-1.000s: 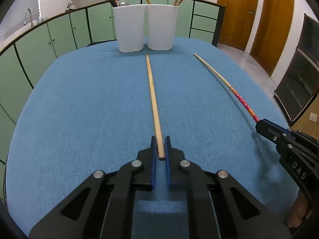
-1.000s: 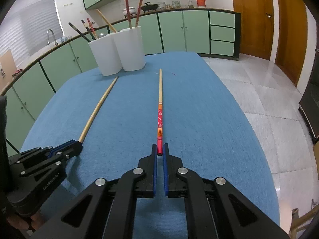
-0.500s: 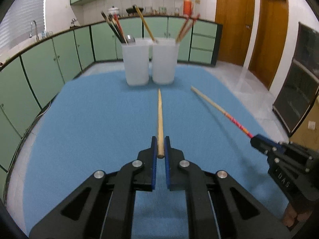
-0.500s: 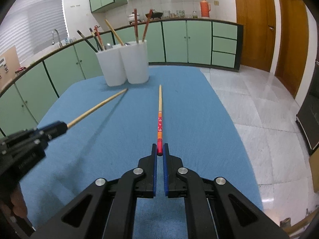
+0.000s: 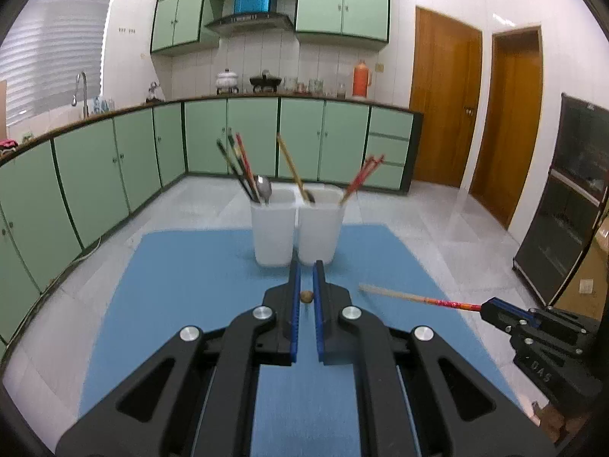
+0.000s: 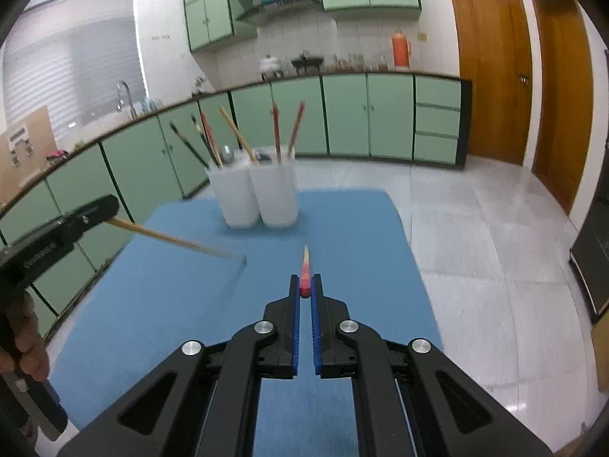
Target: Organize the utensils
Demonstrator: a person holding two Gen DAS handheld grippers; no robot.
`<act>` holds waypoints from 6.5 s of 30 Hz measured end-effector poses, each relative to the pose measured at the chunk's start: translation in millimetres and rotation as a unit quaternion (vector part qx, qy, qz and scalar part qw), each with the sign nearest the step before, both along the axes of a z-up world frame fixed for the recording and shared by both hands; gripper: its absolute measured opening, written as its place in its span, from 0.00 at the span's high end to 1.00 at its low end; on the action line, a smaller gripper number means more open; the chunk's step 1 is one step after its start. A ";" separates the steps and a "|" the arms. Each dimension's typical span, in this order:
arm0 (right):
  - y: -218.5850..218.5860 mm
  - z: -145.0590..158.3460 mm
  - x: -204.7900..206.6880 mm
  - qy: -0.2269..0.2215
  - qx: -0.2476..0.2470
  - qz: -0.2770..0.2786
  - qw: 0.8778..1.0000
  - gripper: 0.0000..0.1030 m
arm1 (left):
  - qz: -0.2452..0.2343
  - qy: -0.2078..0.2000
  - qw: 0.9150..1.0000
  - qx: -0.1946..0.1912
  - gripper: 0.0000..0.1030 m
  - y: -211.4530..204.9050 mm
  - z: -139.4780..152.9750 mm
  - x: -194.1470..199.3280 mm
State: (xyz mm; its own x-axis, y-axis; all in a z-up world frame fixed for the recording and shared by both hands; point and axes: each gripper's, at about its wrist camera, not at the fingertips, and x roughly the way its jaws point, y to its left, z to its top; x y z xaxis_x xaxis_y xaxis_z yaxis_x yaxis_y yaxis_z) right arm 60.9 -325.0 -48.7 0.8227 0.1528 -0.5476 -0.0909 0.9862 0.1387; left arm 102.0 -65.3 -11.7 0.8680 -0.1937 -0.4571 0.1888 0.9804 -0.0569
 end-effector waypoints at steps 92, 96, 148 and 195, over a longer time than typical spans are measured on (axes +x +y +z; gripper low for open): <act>7.7 104.7 174.8 -0.106 0.035 0.023 0.993 0.48 | 0.053 -0.098 0.992 -0.058 0.29 55.5 68.9 168.1; 6.2 102.2 147.6 -0.110 0.028 0.020 0.993 0.38 | 0.059 -0.099 0.992 -0.044 0.16 56.0 67.6 140.0; 39.5 100.4 -60.7 -0.152 -0.005 0.068 0.986 0.06 | 0.033 -0.116 0.993 0.003 0.05 43.5 68.7 -86.6; 48.0 104.0 -68.5 -0.159 -0.008 0.074 0.985 0.06 | 0.036 -0.123 0.992 0.004 0.05 45.7 70.4 -92.9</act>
